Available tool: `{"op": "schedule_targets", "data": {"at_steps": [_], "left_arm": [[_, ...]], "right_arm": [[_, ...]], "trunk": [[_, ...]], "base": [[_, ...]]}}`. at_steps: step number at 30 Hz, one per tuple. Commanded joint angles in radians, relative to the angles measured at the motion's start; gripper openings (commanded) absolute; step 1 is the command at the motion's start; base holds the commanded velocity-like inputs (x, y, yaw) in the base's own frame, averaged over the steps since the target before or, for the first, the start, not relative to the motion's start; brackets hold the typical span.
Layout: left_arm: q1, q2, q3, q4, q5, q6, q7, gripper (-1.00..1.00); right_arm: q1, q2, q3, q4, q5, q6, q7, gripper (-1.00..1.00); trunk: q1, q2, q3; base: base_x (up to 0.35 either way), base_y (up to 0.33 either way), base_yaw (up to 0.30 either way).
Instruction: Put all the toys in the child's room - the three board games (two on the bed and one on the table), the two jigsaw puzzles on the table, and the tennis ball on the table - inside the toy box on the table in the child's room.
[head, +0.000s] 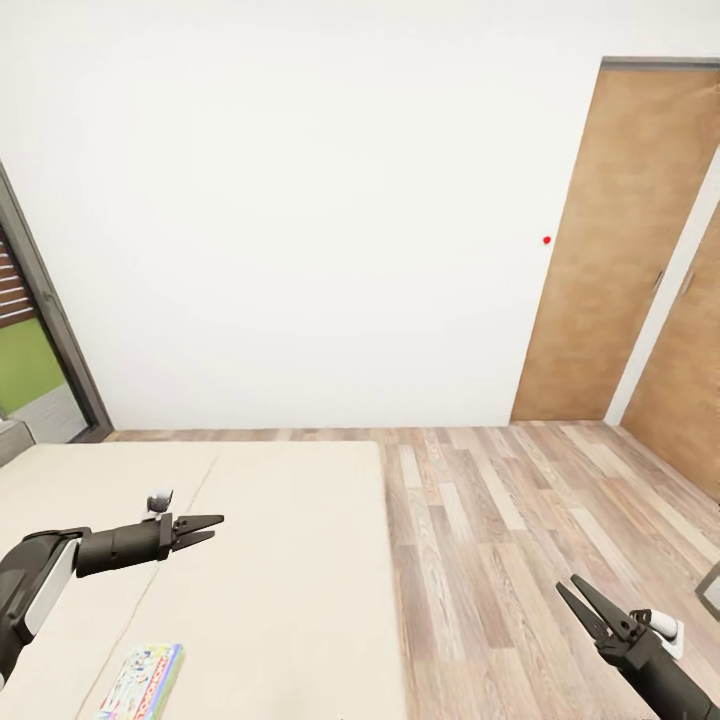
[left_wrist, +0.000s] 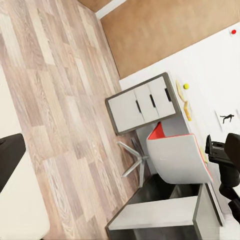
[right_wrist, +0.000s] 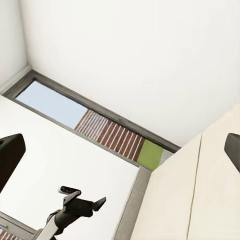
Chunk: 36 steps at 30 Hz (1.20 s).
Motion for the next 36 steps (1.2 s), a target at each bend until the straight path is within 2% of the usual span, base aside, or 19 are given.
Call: {"op": "schedule_targets", "data": {"at_steps": [1,18,36], "left_arm": [[-0.001,0.000,0.000,0.000,0.003,0.007,-0.001,1.00],[-0.001,0.000,0.000,0.000,0.003,0.007,-0.001,1.00],[-0.001,0.000,0.000,0.000,0.003,0.007,-0.001,1.00]], "right_arm": [[0.000,0.000,0.000,-0.001,-0.006,0.008,-0.001,1.00],[0.000,0.000,0.000,-0.002,-0.006,0.007,-0.001,1.00],[0.000,0.000,0.001,-0.002,-0.005,0.007,-0.001,1.00]], "trunk": [[0.001,-0.002,-0.002],[0.001,-0.002,-0.001],[0.001,-0.002,-0.001]], "base": [[-0.001,0.195,-0.072],[0.000,0.094,-0.019],[0.000,0.259,-0.001]]}}
